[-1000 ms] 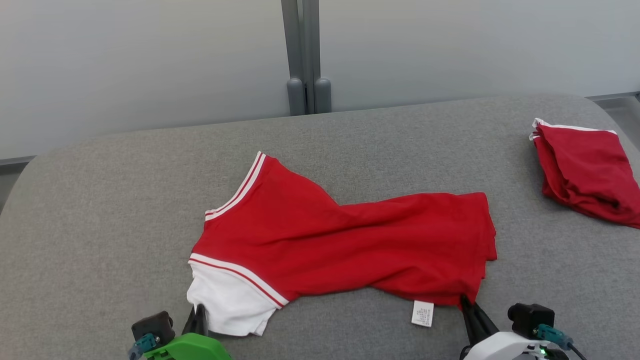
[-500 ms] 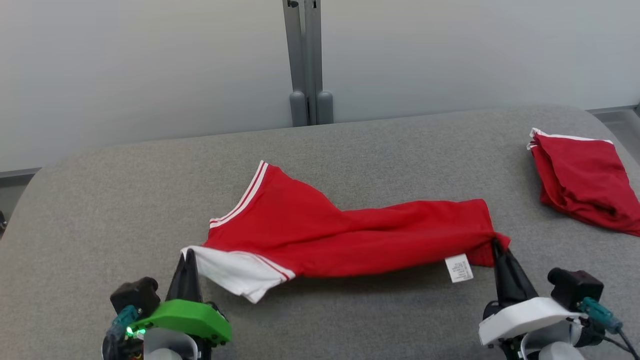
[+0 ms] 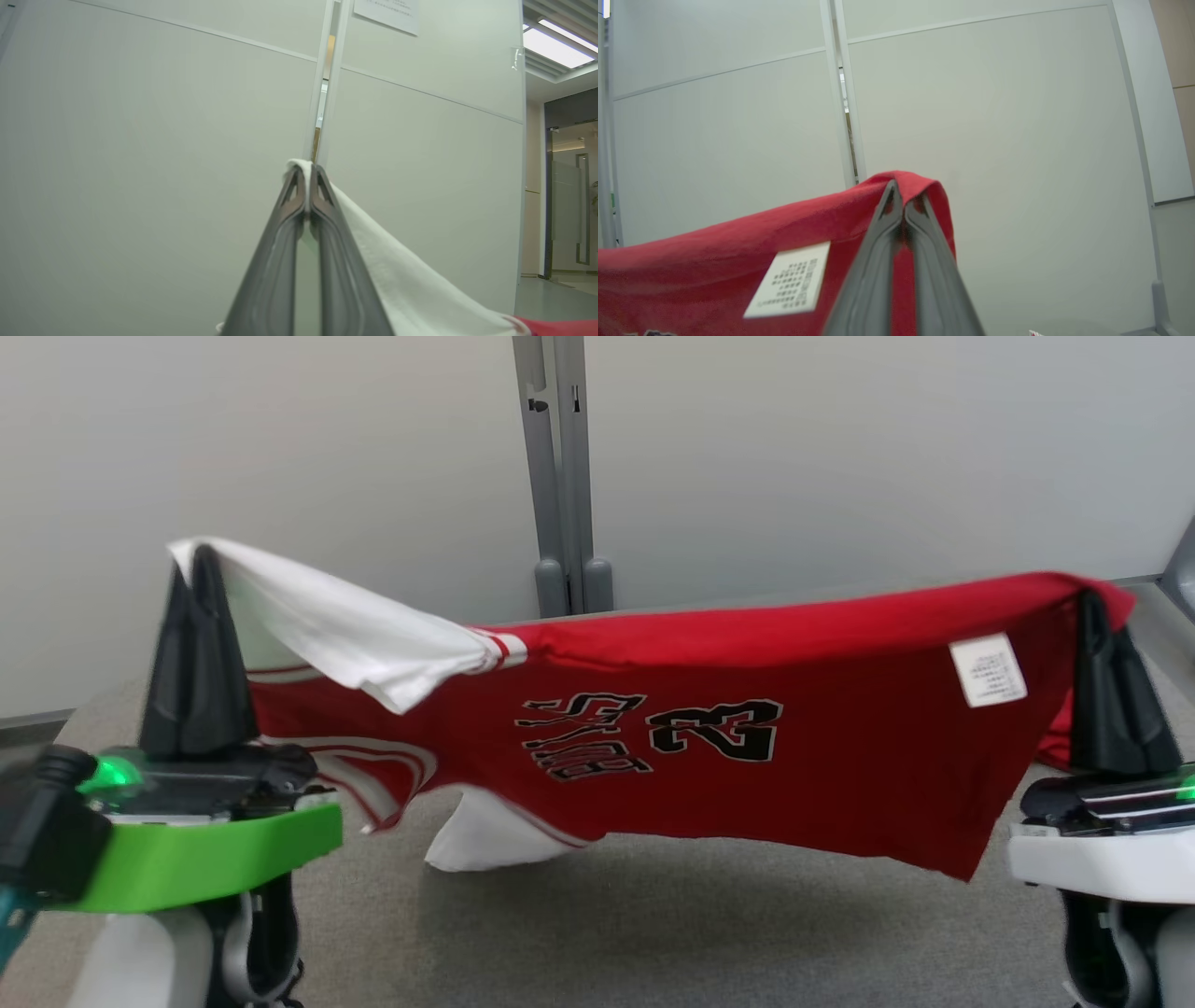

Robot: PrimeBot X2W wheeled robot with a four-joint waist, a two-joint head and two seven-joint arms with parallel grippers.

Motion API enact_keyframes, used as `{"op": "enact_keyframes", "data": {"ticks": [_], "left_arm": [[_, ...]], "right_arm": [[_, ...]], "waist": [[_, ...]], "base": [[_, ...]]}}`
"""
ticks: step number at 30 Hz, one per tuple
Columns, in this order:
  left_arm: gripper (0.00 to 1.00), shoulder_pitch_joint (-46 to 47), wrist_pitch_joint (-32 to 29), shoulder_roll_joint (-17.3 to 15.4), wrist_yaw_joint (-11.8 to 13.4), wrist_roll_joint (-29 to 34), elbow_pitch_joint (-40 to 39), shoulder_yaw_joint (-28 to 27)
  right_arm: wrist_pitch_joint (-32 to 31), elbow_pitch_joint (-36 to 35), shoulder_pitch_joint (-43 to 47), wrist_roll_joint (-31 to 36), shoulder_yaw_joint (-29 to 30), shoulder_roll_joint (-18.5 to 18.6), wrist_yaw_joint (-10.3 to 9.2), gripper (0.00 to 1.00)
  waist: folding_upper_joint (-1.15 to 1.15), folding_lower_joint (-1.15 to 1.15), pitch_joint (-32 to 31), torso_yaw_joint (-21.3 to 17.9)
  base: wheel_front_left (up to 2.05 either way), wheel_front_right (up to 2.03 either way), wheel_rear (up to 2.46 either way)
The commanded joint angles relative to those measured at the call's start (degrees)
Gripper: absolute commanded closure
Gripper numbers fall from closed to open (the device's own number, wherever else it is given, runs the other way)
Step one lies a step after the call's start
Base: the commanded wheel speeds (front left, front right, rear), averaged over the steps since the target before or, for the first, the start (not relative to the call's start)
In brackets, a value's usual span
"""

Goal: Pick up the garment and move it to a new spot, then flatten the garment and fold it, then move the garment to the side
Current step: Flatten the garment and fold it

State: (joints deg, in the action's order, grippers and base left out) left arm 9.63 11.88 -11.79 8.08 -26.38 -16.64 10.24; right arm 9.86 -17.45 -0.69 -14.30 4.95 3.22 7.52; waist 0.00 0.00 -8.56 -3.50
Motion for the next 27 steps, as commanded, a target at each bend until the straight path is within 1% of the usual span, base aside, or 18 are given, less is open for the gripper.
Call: {"op": "enact_keyframes", "data": {"ticks": [1,3,6,7,8,11,13,14,16,17,18,19,20,21,22,23,25,27], "left_arm": [[1.00,2.05,-1.12,-1.53,0.47,1.47,-3.88,-0.40],[1.00,4.38,-3.18,-3.50,0.54,3.37,-9.68,-0.59],[1.00,7.84,-7.36,-6.15,0.46,5.58,-16.13,-0.52],[1.00,9.39,-9.19,-7.12,0.46,6.46,-18.23,-0.50],[1.00,11.83,-12.35,-8.31,0.27,7.14,-20.85,-0.40],[1.00,15.24,-16.63,-9.69,-0.31,6.58,-21.75,-0.15],[1.00,16.69,-19.33,-9.73,-0.51,5.34,-20.01,0.54],[1.00,17.61,-20.13,-9.47,-0.69,4.55,-19.17,0.64],[1.00,19.88,-21.83,-9.62,-1.31,3.19,-15.55,0.85],[1.00,21.28,-22.67,-9.77,-1.93,2.45,-12.90,1.17],[1.00,22.63,-23.36,-9.58,-2.33,1.60,-10.31,1.25],[1.00,24.35,-24.39,-9.41,-2.63,0.68,-7.73,1.21],[1.00,27.56,-24.76,-9.63,-3.45,0.17,-4.32,1.16],[1.00,31.24,-24.94,-10.18,-4.29,0.60,-0.26,1.10],[1.00,34.80,-24.76,-10.31,-5.01,1.07,4.23,1.19],[1.00,38.40,-24.11,-10.12,-5.41,1.48,7.73,1.18],[1.00,46.71,-22.28,-9.81,-6.13,3.61,16.24,1.68],[1.00,54.92,-18.89,-8.66,-6.44,5.52,24.48,2.13]], "right_arm": [[-1.45,-4.45,-0.17,0.70,0.56,0.36,-0.08,1.00],[-3.65,-11.03,-0.92,1.64,1.58,0.93,-0.08,1.00],[-6.46,-18.74,-2.38,3.02,3.15,2.40,-0.08,1.00],[-7.52,-21.21,-2.99,3.27,3.63,2.93,-0.08,1.00],[-9.49,-24.79,-4.06,3.35,4.52,3.52,-0.08,1.00],[-13.38,-27.09,-5.15,1.56,4.42,3.67,-0.08,1.00],[-15.06,-25.88,-6.31,0.58,4.01,4.38,-0.08,1.00],[-15.61,-24.69,-6.84,-0.32,3.67,4.29,-0.08,1.00],[-16.89,-20.13,-9.00,-3.80,2.54,3.73,-0.08,1.00],[-18.01,-16.72,-10.70,-6.65,1.79,3.23,-0.08,1.00],[-18.60,-13.95,-12.86,-8.30,1.41,3.22,-0.08,1.00],[-19.30,-11.22,-15.35,-8.87,1.25,4.11,-0.08,1.00],[-19.87,-7.17,-19.08,-9.22,0.45,5.39,-0.08,1.00],[-19.98,-2.79,-23.23,-10.05,-0.64,5.50,-0.08,1.00],[-20.84,2.23,-27.55,-11.09,-1.75,5.41,-0.07,1.00],[-20.78,5.72,-32.06,-11.28,-2.23,5.69,-0.05,1.00],[-18.85,13.87,-42.53,-8.56,-3.99,7.92,-0.05,1.00],[-15.44,23.20,-51.20,-6.32,-4.62,6.77,-0.09,1.00]], "waist": [[0.00,0.00,-0.74,-0.92],[0.00,0.00,-0.85,-1.35],[0.00,0.00,-0.57,-1.84],[0.00,0.00,-0.29,-2.03],[0.00,0.00,0.35,-2.27],[0.00,0.00,2.16,-2.39],[0.00,0.00,3.84,-2.30],[0.00,0.00,4.70,-2.24],[0.00,0.00,6.83,-2.09],[0.00,0.00,8.17,-2.01],[0.00,0.00,9.14,-1.98],[0.00,0.00,10.74,-1.85],[0.00,0.00,12.65,-1.71],[0.00,0.00,14.37,-1.48],[0.00,0.00,15.80,-1.36],[0.00,0.00,17.03,-1.20],[0.00,0.00,18.99,-0.83],[0.00,0.00,20.05,-0.58]], "base": [[0.00,0.00,0.00],[0.00,0.00,0.00],[0.00,0.00,0.00],[0.00,0.00,0.00],[0.00,0.00,0.00],[0.00,0.00,0.00],[0.00,0.00,0.00],[0.00,0.00,0.00],[0.00,0.00,0.00],[0.00,0.00,0.00],[0.00,0.00,0.00],[0.00,0.00,0.00],[0.00,0.00,0.00],[0.00,0.00,0.00],[0.00,0.00,0.00],[0.00,0.00,0.00],[0.00,0.00,0.00],[0.00,0.00,0.00]]}}
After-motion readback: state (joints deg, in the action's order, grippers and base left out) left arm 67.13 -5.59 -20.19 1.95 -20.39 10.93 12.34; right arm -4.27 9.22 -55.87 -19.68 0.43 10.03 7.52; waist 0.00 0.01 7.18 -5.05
